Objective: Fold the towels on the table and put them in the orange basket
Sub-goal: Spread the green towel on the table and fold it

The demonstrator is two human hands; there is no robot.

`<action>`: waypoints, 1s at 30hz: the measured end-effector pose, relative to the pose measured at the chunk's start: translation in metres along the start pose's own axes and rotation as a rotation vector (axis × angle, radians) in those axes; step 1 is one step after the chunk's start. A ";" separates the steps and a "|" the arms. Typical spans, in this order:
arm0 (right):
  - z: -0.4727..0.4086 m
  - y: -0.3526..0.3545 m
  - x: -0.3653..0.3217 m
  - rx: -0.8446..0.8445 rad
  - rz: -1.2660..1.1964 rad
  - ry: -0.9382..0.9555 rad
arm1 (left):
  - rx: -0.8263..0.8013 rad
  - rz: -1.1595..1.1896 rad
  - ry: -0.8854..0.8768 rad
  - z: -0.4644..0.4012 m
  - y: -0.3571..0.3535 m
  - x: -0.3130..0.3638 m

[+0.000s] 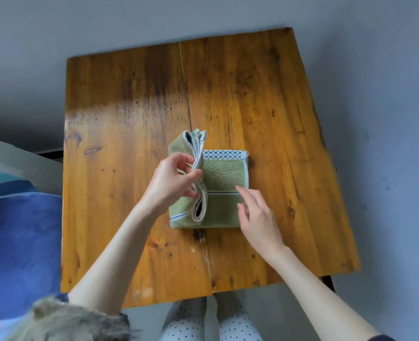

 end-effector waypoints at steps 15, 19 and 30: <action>0.002 -0.002 0.050 -0.156 -0.381 -0.226 | 0.093 -0.248 0.046 -0.046 -0.087 -0.020; -0.002 -0.005 0.059 -0.191 -0.555 -0.295 | 0.093 -0.267 0.048 -0.051 -0.096 -0.026; -0.035 0.002 0.043 -0.133 -0.368 -0.335 | 0.379 -0.594 -0.356 -0.015 -0.060 -0.032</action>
Point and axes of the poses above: each hand's wrist, its own z-axis away from the middle knuckle, its own y-axis out of the back of the hand, x = y × z, the point moved 6 cm from there along -z, towards the middle knuckle, and after that the axes turned 13 degrees about -x, right-handed, at the moved point
